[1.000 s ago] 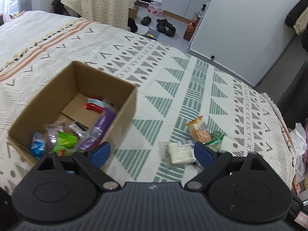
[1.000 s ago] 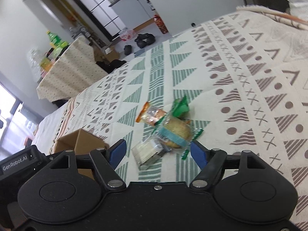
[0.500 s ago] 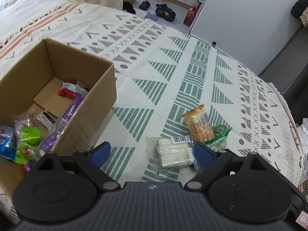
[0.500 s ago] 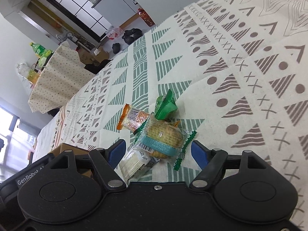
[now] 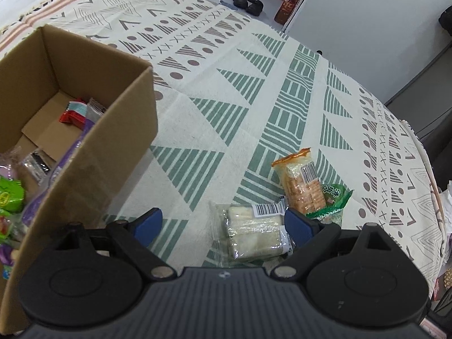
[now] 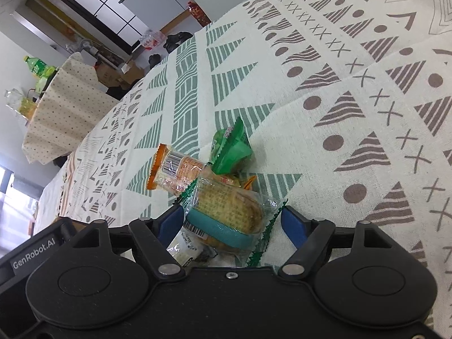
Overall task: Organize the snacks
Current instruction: 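Grasp the white rectangular pack with the left tool while the right tool grasps the round bread pack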
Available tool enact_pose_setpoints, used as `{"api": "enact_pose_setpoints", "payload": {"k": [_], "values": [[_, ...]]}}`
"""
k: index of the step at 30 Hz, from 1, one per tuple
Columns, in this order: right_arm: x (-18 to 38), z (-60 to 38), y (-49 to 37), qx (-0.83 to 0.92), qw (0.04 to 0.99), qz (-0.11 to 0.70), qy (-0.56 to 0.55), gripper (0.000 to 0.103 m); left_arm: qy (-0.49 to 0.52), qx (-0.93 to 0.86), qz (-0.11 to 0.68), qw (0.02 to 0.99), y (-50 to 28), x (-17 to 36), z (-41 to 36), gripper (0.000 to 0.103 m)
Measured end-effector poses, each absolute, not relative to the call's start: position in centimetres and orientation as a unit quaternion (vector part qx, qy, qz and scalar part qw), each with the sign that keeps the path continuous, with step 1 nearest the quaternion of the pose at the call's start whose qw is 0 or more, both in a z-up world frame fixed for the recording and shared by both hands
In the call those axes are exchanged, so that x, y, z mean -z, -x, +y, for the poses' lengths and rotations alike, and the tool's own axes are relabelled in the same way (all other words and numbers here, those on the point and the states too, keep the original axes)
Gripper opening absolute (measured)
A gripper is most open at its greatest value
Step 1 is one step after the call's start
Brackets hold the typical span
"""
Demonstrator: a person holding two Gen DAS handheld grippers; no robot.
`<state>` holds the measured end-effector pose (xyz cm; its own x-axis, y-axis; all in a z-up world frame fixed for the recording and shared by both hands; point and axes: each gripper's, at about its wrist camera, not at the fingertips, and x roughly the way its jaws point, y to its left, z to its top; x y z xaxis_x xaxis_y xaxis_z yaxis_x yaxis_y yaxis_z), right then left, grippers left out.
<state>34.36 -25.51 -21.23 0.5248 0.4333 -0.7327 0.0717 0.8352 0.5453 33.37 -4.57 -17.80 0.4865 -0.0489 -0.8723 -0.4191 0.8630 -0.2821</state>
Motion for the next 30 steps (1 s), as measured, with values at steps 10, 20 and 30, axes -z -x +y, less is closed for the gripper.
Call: {"api": "enact_pose_setpoints", "payload": {"k": [10, 20, 30], "values": [[20.8, -26.3, -34.1, -0.084, 0.831, 0.488, -0.255, 0.053, 0.236, -0.101, 0.511, 0.820, -34.4, 19.0, -6.3, 0.093], [20.4, -27.9, -33.6, -0.049, 0.836, 0.487, -0.248, 0.052, 0.221, -0.124, 0.530, 0.809, -35.4, 20.2, -8.0, 0.093], [20.0, -28.1, -33.3, -0.064, 0.837, 0.482, -0.251, 0.052, 0.222, -0.132, 0.536, 0.804, -35.3, 19.7, -8.5, 0.056]]}}
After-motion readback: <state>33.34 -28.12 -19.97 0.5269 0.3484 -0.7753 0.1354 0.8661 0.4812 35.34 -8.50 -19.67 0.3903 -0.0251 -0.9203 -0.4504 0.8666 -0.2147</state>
